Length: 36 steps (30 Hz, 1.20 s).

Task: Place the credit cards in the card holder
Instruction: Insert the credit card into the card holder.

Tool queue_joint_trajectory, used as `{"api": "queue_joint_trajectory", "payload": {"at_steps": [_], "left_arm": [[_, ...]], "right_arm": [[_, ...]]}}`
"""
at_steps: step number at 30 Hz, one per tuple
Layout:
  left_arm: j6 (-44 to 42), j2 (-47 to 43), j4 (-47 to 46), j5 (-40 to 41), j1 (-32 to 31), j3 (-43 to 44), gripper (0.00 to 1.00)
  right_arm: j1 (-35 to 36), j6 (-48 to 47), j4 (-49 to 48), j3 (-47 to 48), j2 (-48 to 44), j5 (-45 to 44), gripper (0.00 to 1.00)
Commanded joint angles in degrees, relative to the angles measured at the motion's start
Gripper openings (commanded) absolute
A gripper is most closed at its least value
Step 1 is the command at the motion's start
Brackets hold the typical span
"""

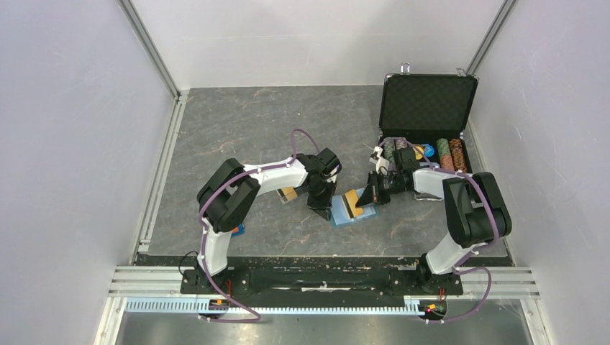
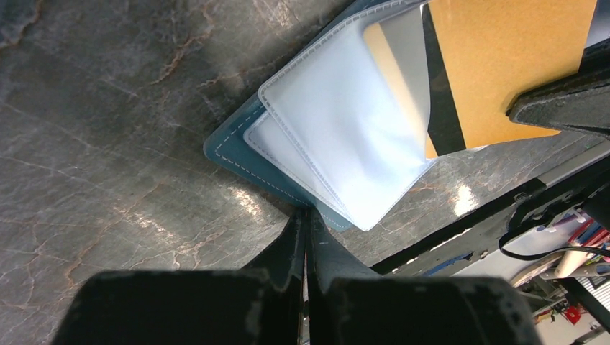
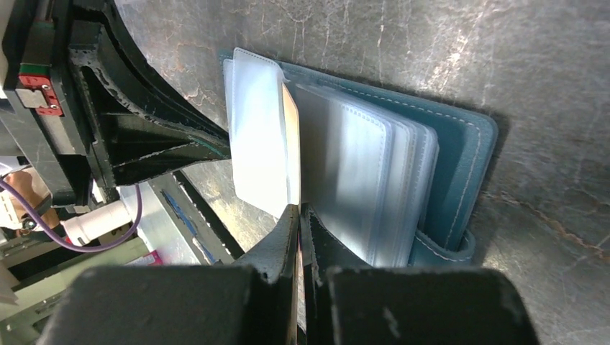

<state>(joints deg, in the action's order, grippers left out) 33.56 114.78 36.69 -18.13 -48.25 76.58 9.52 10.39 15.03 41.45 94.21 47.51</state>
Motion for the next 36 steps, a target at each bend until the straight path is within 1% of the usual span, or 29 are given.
{"api": "queue_joint_trajectory", "payload": {"at_steps": [1,7,14,17,22,26,33,36], "left_arm": [[-1.68,2.80,-2.06,-0.44,-0.53,0.55,0.02],[-1.81,2.94,-2.06,-0.68,-0.53,0.68,0.02],[-1.83,3.12,-2.10,-0.77,-0.53,0.83,0.02],[-1.86,3.41,-2.07,-1.03,-0.51,1.03,0.02],[-1.94,3.47,-2.06,-1.12,-0.53,0.96,0.02],[-1.97,3.59,-2.06,-1.12,-0.53,0.92,0.02],[-2.17,3.53,-2.06,-1.10,-0.53,0.77,0.02],[-2.17,3.56,-2.06,-1.17,-0.53,0.86,0.02]], "right_arm": [[0.02,-1.00,-3.99,-0.76,-1.60,-4.53,0.00],[0.05,2.54,-10.85,-5.74,-3.52,-5.01,0.00],[0.14,9.41,-20.99,-12.08,-5.07,-2.08,0.00],[0.15,10.52,-22.83,-13.65,-6.41,-2.13,0.00],[0.13,9.72,-22.80,-13.25,-10.07,-7.37,0.00],[0.00,10.71,-23.74,-13.24,-10.79,-11.11,0.00],[0.14,14.43,-27.54,-13.94,-10.07,-10.60,0.00],[0.13,14.62,-27.51,-13.59,-10.77,-10.20,0.00]]}}
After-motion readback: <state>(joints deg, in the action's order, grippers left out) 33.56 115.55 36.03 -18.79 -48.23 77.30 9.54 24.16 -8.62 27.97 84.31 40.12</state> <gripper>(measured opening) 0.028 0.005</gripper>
